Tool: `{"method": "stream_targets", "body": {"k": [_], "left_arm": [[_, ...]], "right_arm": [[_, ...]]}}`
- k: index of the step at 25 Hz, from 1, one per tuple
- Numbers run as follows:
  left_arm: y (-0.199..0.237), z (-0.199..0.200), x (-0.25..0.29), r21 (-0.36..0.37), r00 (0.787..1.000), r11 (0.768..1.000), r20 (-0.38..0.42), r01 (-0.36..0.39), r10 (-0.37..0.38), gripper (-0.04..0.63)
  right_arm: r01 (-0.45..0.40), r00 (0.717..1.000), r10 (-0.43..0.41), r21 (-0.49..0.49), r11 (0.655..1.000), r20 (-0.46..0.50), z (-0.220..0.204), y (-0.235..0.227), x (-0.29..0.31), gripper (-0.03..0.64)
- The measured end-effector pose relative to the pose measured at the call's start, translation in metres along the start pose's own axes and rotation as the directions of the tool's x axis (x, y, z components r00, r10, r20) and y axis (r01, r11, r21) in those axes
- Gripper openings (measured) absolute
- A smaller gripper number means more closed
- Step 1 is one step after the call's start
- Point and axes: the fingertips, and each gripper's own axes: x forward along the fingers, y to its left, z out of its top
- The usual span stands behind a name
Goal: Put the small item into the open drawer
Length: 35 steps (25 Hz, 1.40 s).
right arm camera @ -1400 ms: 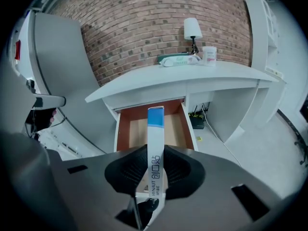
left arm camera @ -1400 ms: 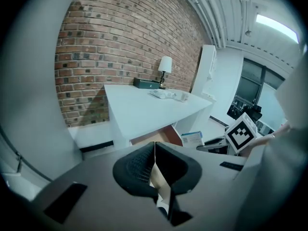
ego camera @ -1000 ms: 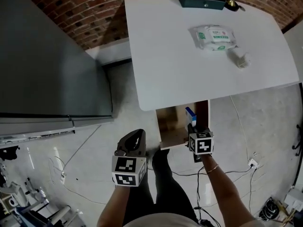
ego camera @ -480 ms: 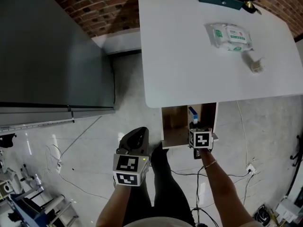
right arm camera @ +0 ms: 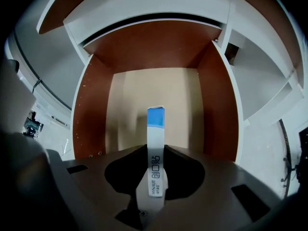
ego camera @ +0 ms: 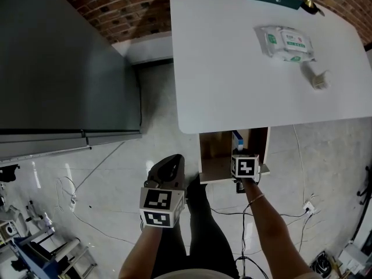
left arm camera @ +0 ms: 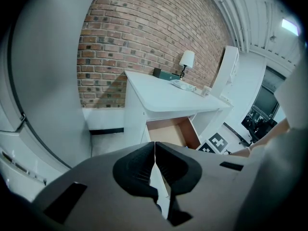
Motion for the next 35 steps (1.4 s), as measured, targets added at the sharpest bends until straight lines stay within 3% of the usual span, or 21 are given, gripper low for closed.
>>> {"method": "stream_targets", "body": {"k": [14,21,31,35], "left_arm": [[0.011,-0.008,-0.001,-0.022,1.000,1.000,-0.021,-0.015,0.014,0.023],[0.011,-0.006,-0.004,-0.016,1.000,1.000,-0.017,-0.009,0.009,0.023],[-0.004,0.005,-0.012,0.018,1.000,1.000,-0.006,0.025,-0.024,0.023],[-0.011,0.010,-0.019,0.042,0.999,0.998,-0.001,0.043,-0.043,0.023]], "right_arm": [[0.017,1.000,-0.017,-0.024,1.000,-0.015,0.001,0.005,0.008,0.098],[0.001,1.000,-0.001,-0.046,0.999,-0.003,0.001,0.013,0.002,0.133],[0.028,0.998,-0.028,0.007,1.000,0.062,0.004,0.007,-0.037,0.147],[-0.009,0.994,0.004,0.041,0.999,0.107,0.004,0.016,-0.064,0.146]]}}
